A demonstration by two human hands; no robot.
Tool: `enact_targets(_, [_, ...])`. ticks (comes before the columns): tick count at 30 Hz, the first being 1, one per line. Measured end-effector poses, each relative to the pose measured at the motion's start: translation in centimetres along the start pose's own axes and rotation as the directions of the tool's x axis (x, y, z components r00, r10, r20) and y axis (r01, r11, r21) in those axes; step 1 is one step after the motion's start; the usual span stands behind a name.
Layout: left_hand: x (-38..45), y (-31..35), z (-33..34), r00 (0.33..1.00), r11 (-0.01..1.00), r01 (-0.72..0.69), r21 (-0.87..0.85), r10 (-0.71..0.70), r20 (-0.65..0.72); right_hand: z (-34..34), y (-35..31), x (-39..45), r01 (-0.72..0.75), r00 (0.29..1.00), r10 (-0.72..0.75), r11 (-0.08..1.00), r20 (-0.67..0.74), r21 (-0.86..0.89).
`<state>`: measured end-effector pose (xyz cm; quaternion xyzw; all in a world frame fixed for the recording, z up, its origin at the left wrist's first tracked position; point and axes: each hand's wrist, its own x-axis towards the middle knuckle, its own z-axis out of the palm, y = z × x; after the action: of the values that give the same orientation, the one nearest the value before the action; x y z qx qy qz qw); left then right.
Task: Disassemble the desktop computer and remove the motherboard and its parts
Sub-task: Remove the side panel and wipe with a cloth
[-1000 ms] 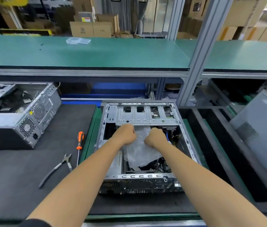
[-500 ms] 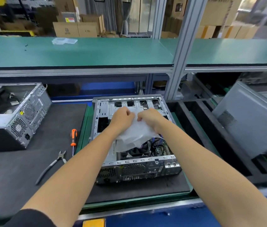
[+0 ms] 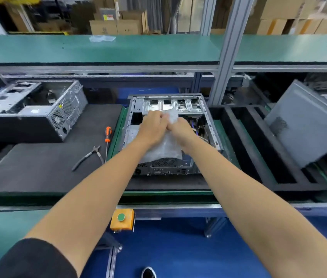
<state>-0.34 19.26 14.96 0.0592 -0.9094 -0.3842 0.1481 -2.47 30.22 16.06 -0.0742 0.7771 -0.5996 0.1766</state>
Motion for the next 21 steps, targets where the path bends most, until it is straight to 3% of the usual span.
enact_targets(6, [-5.2, -0.8, -1.2, 0.998, 1.000, -0.010, -0.001, 0.010, -0.067, 3.1, 1.6, -4.5, -0.058, 0.998, 0.058, 0.998, 0.021, 0.018])
enact_targets(14, [-11.2, -4.3, -3.7, 1.000, 0.958, -0.021, 0.287, 0.025, -0.011, 8.3, 4.4, -9.8, -0.181, 0.982, 0.149, 0.906, 0.112, 0.382])
enact_targets(21, [-18.2, -7.9, -5.2, 0.992, 0.940, 0.117, 0.320, -0.099, -0.072, 12.8, 7.2, -14.1, -0.254, 0.952, 0.165, 0.895, 0.257, 0.368])
